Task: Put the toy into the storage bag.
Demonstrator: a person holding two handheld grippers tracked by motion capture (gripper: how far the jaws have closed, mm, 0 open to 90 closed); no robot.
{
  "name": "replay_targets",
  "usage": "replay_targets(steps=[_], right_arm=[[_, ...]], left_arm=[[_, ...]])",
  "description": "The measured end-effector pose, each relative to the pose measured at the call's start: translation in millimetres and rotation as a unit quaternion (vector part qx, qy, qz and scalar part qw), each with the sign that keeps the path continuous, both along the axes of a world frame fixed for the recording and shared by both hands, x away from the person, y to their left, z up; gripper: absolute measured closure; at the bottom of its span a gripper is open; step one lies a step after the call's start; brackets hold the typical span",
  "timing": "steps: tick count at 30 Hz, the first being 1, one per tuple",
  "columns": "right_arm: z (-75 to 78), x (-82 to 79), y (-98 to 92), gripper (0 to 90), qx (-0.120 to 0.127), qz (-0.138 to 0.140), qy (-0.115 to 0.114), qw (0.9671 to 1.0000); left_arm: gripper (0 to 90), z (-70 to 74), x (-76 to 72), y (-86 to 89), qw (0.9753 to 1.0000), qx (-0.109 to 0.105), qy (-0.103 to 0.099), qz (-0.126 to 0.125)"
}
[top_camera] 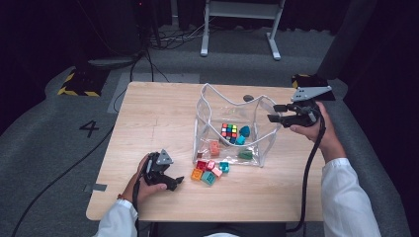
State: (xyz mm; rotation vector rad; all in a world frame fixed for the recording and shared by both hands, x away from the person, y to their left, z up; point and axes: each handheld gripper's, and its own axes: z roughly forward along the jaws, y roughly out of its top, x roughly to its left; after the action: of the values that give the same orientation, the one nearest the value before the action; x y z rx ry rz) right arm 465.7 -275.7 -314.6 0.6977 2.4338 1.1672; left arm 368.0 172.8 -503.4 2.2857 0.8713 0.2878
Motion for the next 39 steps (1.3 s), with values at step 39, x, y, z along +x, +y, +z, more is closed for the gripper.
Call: replay_targets(steps=[39], right_arm=[[-115.9, -112.3, -45.5, 29.4, 0.037, -0.053, -0.003, 0.9979]], left_arm=[[3.1, -0.1, 0.0, -0.1, 1.0000, -0.001, 0.000, -0.001]])
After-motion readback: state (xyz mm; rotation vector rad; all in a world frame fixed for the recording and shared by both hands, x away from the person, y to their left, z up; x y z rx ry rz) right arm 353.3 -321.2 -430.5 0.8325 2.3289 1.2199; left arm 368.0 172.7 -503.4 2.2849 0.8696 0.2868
